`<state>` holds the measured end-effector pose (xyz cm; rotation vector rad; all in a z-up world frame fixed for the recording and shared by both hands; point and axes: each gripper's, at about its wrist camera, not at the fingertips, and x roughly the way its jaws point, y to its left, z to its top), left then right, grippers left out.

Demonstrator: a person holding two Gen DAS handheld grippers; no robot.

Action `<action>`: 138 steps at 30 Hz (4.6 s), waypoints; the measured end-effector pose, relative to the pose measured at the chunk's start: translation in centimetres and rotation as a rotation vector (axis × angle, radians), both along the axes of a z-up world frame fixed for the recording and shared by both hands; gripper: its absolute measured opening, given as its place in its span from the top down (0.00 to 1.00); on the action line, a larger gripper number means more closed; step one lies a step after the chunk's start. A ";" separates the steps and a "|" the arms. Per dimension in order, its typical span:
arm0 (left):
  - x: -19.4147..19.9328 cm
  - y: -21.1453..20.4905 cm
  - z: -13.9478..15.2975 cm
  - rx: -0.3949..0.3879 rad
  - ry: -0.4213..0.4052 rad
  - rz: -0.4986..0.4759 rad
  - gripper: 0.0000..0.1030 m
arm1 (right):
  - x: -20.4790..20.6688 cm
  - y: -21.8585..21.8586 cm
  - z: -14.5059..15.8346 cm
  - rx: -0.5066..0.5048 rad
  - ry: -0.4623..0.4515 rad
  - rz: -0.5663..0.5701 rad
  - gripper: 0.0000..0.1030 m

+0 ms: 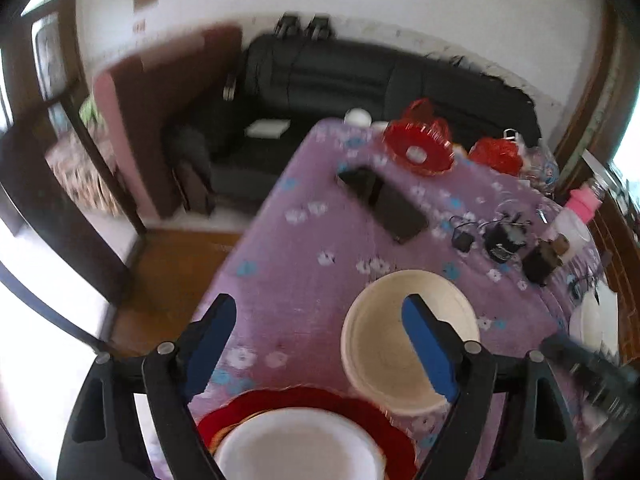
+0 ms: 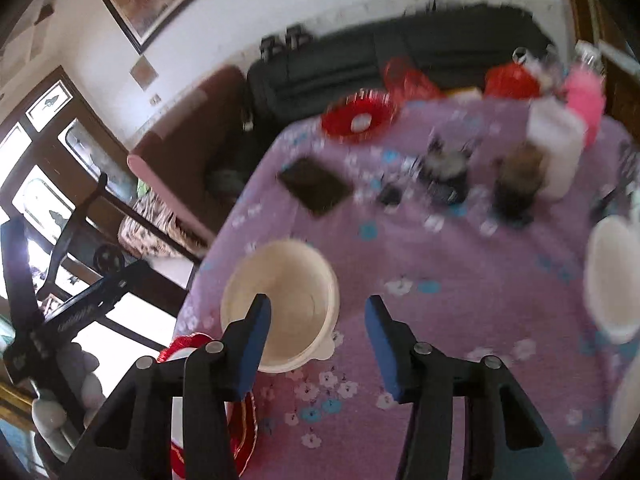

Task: Organize plates and bowls
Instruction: 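Grasp the rim of the cream bowl with the right tool, then lift the cream bowl and carry it toward the stack, then carry the cream bowl over the red plate stack with the right tool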

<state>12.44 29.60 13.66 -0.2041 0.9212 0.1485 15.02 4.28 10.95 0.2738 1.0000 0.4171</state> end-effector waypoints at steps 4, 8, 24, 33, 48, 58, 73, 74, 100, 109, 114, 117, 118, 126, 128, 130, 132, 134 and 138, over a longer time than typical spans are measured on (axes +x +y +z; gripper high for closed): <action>3.0 0.5 -4.1 -0.102 0.093 0.031 0.18 | 1.5 1.6 -3.5 0.005 0.063 -0.007 0.48; 4.5 -0.5 -7.0 -0.102 0.151 0.025 0.18 | 2.7 3.0 -6.1 -0.009 0.095 0.008 0.48; 1.2 -3.3 -2.1 -0.084 0.053 -0.048 0.18 | -0.5 -4.1 -7.4 0.038 0.238 -0.073 0.88; -5.0 -12.5 -1.3 -0.104 0.063 -0.274 0.18 | -8.6 -14.7 -8.4 0.063 0.316 -0.082 0.87; -6.9 -20.3 -8.2 0.028 0.151 -0.267 0.19 | -11.9 -16.2 -8.2 0.046 0.153 -0.108 0.64; -6.8 -21.1 -11.6 0.016 0.226 -0.261 0.53 | -12.9 -15.4 -8.7 0.039 0.134 -0.096 0.64; -10.5 -21.1 -9.5 -0.004 0.153 -0.228 0.78 | -14.1 -13.6 -6.7 0.038 0.055 -0.091 0.77; -11.1 -20.9 -8.9 0.003 0.139 -0.217 0.78 | -14.4 -13.5 -6.3 0.038 0.045 -0.088 0.77; -21.0 -12.6 -1.7 0.036 -0.124 -0.011 0.78 | -19.0 -4.5 0.0 0.003 -0.122 0.052 0.77; -21.4 -6.7 -1.9 0.009 -0.128 0.100 0.78 | -18.1 1.7 0.5 -0.035 -0.143 0.143 0.77; -20.8 -3.2 -1.0 0.017 -0.144 0.165 0.78 | -16.5 5.9 1.6 -0.060 -0.171 0.196 0.77; -20.4 -1.5 -0.2 0.040 -0.165 0.196 0.78 | -15.4 8.3 2.7 -0.070 -0.198 0.225 0.77; -20.2 -0.9 0.0 0.052 -0.169 0.209 0.78 | -15.0 9.1 2.9 -0.074 -0.204 0.236 0.77; -18.4 2.7 -2.3 0.069 -0.115 0.278 0.78 | -13.2 13.9 0.2 -0.099 -0.147 0.283 0.77; -17.8 3.4 -3.4 0.065 -0.091 0.288 0.78 | -12.8 14.6 -0.9 -0.111 -0.133 0.292 0.77; -17.0 3.9 -4.4 0.064 -0.066 0.292 0.78 | -12.3 14.9 -1.7 -0.117 -0.120 0.296 0.77; -16.2 4.2 -5.3 0.063 -0.045 0.291 0.78 | -11.6 15.2 -2.5 -0.121 -0.102 0.295 0.76; -15.7 4.2 -5.9 0.068 -0.034 0.284 0.78 | -11.0 15.3 -3.2 -0.124 -0.086 0.292 0.76; -14.9 3.9 -6.6 0.088 -0.020 0.267 0.78 | -10.5 14.9 -4.1 -0.119 -0.067 0.283 0.77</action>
